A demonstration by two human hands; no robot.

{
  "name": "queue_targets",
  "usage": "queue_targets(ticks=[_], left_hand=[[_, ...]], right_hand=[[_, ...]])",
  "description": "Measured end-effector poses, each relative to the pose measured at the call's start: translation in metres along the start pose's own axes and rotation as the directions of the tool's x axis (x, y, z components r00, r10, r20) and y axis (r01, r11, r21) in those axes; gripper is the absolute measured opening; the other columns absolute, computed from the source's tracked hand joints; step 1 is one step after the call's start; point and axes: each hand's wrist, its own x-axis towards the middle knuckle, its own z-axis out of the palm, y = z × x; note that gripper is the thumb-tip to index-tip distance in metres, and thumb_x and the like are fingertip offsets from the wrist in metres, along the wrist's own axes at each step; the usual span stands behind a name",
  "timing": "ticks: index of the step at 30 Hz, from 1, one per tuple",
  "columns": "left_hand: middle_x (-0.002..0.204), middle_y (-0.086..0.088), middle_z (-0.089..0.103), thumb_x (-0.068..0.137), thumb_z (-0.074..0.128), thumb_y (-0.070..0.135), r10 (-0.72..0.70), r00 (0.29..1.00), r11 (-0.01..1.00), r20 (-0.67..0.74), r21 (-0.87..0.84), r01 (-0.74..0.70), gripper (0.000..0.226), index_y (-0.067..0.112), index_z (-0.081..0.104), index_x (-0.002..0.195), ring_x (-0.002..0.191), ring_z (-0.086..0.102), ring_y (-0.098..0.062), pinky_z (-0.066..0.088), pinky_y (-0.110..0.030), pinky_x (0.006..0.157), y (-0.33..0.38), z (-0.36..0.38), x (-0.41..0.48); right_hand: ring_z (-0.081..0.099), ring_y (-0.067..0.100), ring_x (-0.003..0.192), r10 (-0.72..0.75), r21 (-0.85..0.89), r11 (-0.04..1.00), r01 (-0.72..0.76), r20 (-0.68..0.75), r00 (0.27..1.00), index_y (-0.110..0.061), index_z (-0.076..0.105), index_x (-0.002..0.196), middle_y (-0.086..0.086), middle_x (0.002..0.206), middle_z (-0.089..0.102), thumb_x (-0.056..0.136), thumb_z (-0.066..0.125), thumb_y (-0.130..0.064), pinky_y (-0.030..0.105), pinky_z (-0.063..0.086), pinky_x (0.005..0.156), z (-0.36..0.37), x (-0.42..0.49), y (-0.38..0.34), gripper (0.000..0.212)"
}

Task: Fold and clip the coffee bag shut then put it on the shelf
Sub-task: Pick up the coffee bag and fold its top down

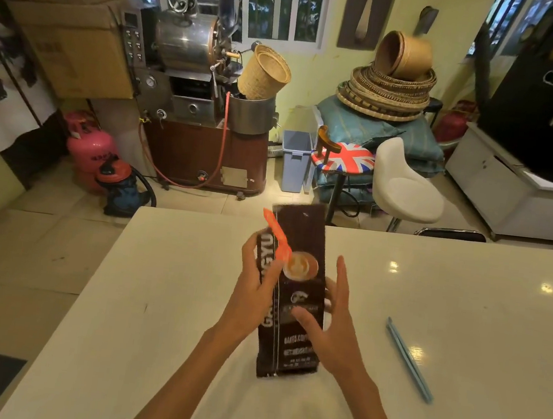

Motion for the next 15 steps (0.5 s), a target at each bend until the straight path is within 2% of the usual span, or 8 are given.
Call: queue_targets(ticks=[2, 4, 7, 9, 11, 13, 15], left_hand=[[0.125, 0.051, 0.039, 0.093, 0.054, 0.045, 0.051, 0.995, 0.997, 0.081, 0.059, -0.056, 0.061, 0.064, 0.014, 0.135, 0.118, 0.053, 0.010, 0.052, -0.013, 0.089, -0.010, -0.005, -0.007], [0.129, 0.052, 0.035, 0.089, 0.060, 0.049, 0.086, 0.981, 0.985, 0.175, 0.134, -0.111, 0.068, 0.066, 0.014, 0.137, 0.120, 0.053, 0.009, 0.052, -0.012, 0.088, -0.022, -0.011, -0.015], [0.126, 0.031, 0.046, 0.090, 0.058, 0.047, 0.198, 0.941, 0.912, 0.274, 0.301, -0.279, 0.060, 0.059, 0.027, 0.140, 0.118, 0.052, 0.000, 0.047, -0.009, 0.092, -0.037, -0.014, -0.027], [0.113, 0.014, 0.057, 0.089, 0.065, 0.030, 0.271, 0.929, 0.875, 0.251, 0.337, -0.347, 0.057, 0.051, 0.041, 0.137, 0.108, 0.055, -0.005, 0.046, -0.011, 0.090, -0.042, -0.013, -0.026], [0.108, 0.017, 0.064, 0.083, 0.074, 0.013, 0.193, 0.972, 0.934, 0.136, 0.278, -0.224, 0.058, 0.052, 0.056, 0.121, 0.105, 0.060, -0.008, 0.049, -0.014, 0.089, -0.037, -0.012, -0.021], [0.102, 0.023, 0.067, 0.077, 0.078, 0.005, 0.084, 0.994, 0.966, 0.066, 0.239, -0.098, 0.061, 0.056, 0.061, 0.105, 0.100, 0.063, -0.002, 0.052, -0.014, 0.084, -0.036, -0.012, -0.013], [0.095, 0.020, 0.066, 0.076, 0.078, 0.006, 0.090, 0.993, 0.946, 0.078, 0.305, -0.110, 0.059, 0.057, 0.063, 0.100, 0.093, 0.061, 0.003, 0.049, -0.009, 0.080, -0.033, -0.011, -0.006]], right_hand=[[0.057, -0.002, 0.117, -0.186, -0.139, 0.975, 0.173, -0.085, 0.979, -0.058, 0.034, 0.137, -0.041, 0.127, 0.051, 0.091, 0.067, -0.029, 0.014, 0.052, 0.089, -0.004, 0.000, 0.001, 0.063], [0.061, 0.003, 0.111, -0.274, -0.189, 0.951, 0.245, -0.145, 0.951, -0.054, 0.051, 0.122, -0.033, 0.119, 0.060, 0.094, 0.062, -0.012, 0.020, 0.055, 0.086, -0.010, 0.000, 0.006, 0.052], [0.062, -0.002, 0.108, -0.205, -0.118, 0.975, 0.188, -0.160, 0.966, -0.057, 0.055, 0.116, -0.035, 0.113, 0.064, 0.090, 0.065, -0.011, 0.010, 0.052, 0.082, -0.022, -0.002, 0.007, 0.054], [0.062, -0.005, 0.108, -0.144, -0.104, 0.985, 0.135, -0.083, 0.986, -0.057, 0.053, 0.121, -0.038, 0.112, 0.064, 0.087, 0.070, -0.016, 0.008, 0.052, 0.081, -0.027, -0.003, 0.009, 0.056], [0.064, -0.006, 0.102, -0.044, -0.108, 0.993, 0.040, -0.035, 0.998, -0.050, 0.054, 0.125, -0.031, 0.111, 0.067, 0.085, 0.074, -0.013, 0.011, 0.055, 0.079, -0.029, -0.001, 0.013, 0.058], [0.068, -0.001, 0.094, 0.012, -0.094, 0.995, -0.020, -0.090, 0.996, -0.045, 0.061, 0.118, -0.017, 0.104, 0.072, 0.083, 0.076, -0.008, 0.015, 0.058, 0.077, -0.029, 0.003, 0.015, 0.053], [0.069, 0.002, 0.090, -0.012, -0.073, 0.997, -0.001, -0.171, 0.985, -0.046, 0.068, 0.104, -0.015, 0.098, 0.074, 0.080, 0.078, -0.005, 0.014, 0.057, 0.074, -0.030, 0.008, 0.013, 0.049]])
